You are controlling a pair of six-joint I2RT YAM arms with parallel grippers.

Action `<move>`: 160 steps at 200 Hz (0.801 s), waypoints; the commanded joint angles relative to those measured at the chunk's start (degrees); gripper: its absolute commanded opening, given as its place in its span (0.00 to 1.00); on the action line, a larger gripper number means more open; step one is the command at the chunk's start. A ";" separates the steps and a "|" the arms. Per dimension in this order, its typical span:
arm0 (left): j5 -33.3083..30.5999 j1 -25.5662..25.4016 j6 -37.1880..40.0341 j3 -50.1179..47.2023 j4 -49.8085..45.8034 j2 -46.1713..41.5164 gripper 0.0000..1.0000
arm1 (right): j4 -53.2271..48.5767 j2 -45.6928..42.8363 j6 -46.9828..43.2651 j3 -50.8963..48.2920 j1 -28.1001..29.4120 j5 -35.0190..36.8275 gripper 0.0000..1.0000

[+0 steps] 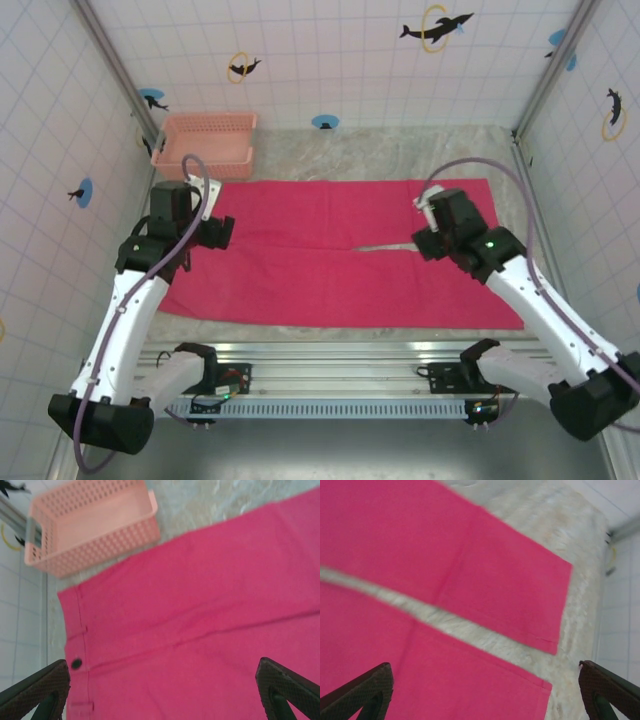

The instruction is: Roll up the long pants

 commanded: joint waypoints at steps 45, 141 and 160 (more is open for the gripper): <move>-18.84 -1.08 9.00 7.77 -10.11 4.37 0.97 | -15.09 4.04 -2.21 3.86 32.57 3.33 0.97; -19.54 -1.69 9.92 16.10 -14.19 13.73 0.98 | -13.85 17.64 4.79 0.65 36.65 -15.23 0.77; -18.95 -1.73 9.61 18.29 -14.34 13.67 0.97 | -13.92 22.07 4.47 0.81 36.66 -16.60 0.73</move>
